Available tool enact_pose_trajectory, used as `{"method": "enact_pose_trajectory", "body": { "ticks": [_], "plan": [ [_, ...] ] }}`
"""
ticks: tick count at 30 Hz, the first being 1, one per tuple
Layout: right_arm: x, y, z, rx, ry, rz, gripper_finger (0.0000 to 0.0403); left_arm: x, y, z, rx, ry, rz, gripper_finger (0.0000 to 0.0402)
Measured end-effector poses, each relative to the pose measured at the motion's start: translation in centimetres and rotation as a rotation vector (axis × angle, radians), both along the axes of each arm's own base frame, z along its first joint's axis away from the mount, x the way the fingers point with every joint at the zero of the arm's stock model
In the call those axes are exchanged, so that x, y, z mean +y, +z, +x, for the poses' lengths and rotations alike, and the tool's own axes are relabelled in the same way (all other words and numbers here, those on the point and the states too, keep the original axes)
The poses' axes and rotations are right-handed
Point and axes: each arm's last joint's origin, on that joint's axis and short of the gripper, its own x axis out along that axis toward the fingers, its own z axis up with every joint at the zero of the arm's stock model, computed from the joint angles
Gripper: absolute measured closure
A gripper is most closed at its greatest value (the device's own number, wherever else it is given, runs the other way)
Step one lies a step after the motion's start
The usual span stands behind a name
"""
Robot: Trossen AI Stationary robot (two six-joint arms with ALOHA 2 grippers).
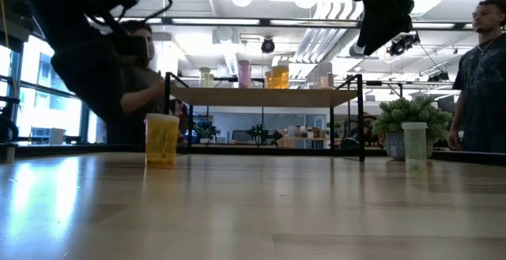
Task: Pick and place medicine bottles onto shelf by color
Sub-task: Put the orange pill bottle aligned with the other orange pill bottles on the shelf
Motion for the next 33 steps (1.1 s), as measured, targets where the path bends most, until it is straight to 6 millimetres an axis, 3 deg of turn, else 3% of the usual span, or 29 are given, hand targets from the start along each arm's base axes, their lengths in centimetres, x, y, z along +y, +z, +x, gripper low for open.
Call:
{"method": "enact_pose_trajectory", "body": {
  "ticks": [8, 17, 33],
  "plan": [
    [0.0, 0.0, 0.0, 0.0, 0.0, 0.0, 0.0202, 0.5, 2.3, -2.2, -0.052, 0.091, 0.09, 0.0121],
    [0.0, 0.0, 0.0, -0.003, 0.0, 0.0, 0.0202, 0.9, 4.7, -1.8, -0.28, 0.086, 0.102, 0.0122],
    [0.0, 0.0, 0.0, -0.004, 0.0, 0.0, 0.0202, 2.0, 2.2, 0.2, -0.183, 0.095, 0.029, 0.0122]
  ]
}}
